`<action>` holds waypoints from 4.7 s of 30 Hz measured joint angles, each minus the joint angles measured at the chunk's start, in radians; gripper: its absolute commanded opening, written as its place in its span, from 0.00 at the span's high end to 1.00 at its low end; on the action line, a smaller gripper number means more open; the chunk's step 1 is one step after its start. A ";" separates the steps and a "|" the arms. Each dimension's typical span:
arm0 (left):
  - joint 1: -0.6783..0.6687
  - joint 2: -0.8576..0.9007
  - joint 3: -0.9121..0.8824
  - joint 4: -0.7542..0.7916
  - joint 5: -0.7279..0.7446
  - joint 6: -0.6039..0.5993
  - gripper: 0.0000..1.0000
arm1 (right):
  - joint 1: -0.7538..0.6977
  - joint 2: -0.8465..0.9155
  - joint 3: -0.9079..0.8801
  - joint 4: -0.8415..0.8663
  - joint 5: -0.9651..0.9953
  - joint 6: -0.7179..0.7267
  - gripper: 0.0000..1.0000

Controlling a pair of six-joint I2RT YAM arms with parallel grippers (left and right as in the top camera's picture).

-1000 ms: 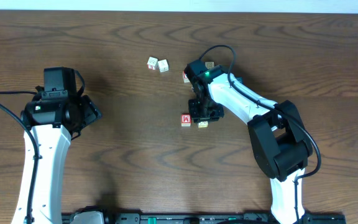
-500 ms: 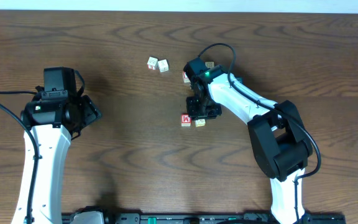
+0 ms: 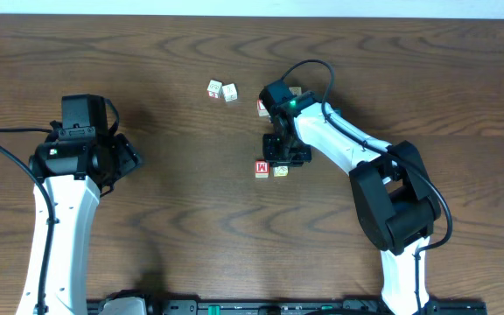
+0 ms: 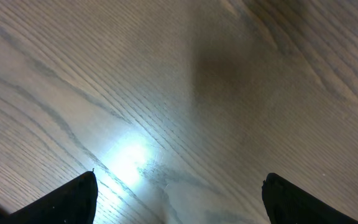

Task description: Lift 3 blocks

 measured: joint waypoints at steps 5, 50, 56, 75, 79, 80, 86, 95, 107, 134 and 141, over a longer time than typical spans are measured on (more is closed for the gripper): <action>0.000 0.000 0.000 0.000 0.000 0.000 0.15 | 0.000 0.000 0.000 -0.001 -0.001 0.017 0.65; 0.000 0.000 0.000 0.000 0.000 0.000 0.15 | 0.012 0.000 0.030 -0.107 0.031 0.016 0.66; 0.000 0.000 0.000 0.000 0.000 0.000 0.15 | 0.021 0.000 0.030 -0.107 0.029 0.016 0.67; 0.000 0.000 0.000 0.000 0.000 0.000 0.15 | 0.033 0.000 0.030 -0.109 0.018 0.008 0.68; 0.000 0.000 0.000 0.000 0.000 0.000 0.15 | 0.037 0.000 0.030 -0.106 0.015 0.007 0.68; 0.000 0.000 0.000 0.000 0.000 0.000 0.15 | 0.037 0.000 0.030 -0.106 0.015 0.006 0.68; 0.000 0.000 0.000 0.000 0.000 0.000 0.15 | 0.037 0.000 0.030 -0.100 0.015 0.006 0.67; 0.000 0.000 0.000 0.000 0.000 0.000 0.15 | 0.037 0.000 0.032 -0.100 0.015 0.006 0.61; 0.000 0.000 0.000 0.000 0.000 0.000 0.15 | 0.029 0.000 0.156 -0.253 0.024 -0.014 0.53; 0.000 0.000 0.000 0.000 0.000 0.000 0.15 | -0.358 0.000 0.289 -0.523 0.159 -0.259 0.38; 0.000 0.000 0.000 0.000 0.000 0.000 0.15 | -0.358 0.000 0.179 -0.402 0.161 -0.420 0.32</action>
